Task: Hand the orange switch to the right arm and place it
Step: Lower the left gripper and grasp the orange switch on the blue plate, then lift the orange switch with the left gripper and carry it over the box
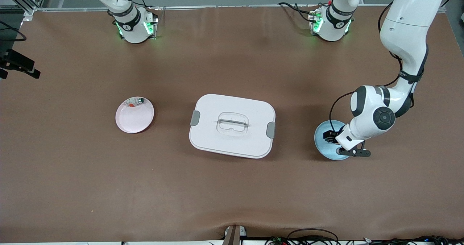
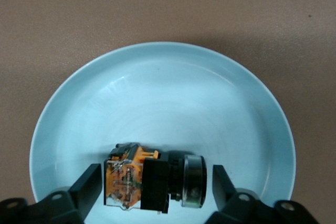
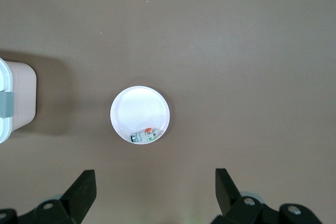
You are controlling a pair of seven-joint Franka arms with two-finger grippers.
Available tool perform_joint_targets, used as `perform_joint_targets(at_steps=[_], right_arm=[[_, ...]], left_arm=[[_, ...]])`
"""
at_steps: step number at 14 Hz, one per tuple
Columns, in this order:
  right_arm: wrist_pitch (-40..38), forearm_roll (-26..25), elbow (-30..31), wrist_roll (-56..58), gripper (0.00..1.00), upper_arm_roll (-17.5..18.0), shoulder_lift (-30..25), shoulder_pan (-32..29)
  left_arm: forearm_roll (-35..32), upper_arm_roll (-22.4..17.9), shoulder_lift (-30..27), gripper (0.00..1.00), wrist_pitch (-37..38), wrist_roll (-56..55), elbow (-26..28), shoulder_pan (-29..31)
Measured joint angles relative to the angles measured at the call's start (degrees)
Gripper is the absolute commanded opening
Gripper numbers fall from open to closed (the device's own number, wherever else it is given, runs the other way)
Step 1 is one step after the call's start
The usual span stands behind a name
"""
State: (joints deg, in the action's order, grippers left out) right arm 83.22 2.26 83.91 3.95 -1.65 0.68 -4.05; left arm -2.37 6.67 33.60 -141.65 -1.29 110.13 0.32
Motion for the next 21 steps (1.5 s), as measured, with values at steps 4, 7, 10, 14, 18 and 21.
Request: perform_joint_targets(at_steps=[4, 7, 10, 14, 18, 21], right_arm=[[0.0, 0.0, 0.0, 0.0, 1.0, 0.0, 0.0, 0.0], [0.0, 0.0, 0.0, 0.0, 1.0, 0.0, 0.0, 0.0], [0.0, 0.0, 0.0, 0.0, 1.0, 0.0, 0.0, 0.0], [0.0, 0.0, 0.0, 0.0, 1.0, -0.1, 0.0, 0.0], [0.1, 0.0, 0.0, 0.1, 1.0, -0.5, 0.0, -0.8], [0.1, 0.0, 0.0, 0.1, 1.0, -0.6, 0.0, -1.2]], left_arm=[[0.0, 0.0, 0.0, 0.07, 0.0, 0.9, 0.1, 0.0], [0.0, 0.0, -0.8, 0.0, 0.2, 1.1, -0.3, 0.0], [0.0, 0.0, -4.3, 0.0, 4.1, 1.1, -1.0, 0.0], [0.0, 1.3, -11.2, 0.0, 10.4, -0.3, -1.6, 0.0], [2.2, 5.2, -15.3, 0.0, 16.6, -8.9, -4.5, 0.0], [4.6, 8.8, -16.3, 0.0, 20.4, -17.6, -8.1, -0.1]])
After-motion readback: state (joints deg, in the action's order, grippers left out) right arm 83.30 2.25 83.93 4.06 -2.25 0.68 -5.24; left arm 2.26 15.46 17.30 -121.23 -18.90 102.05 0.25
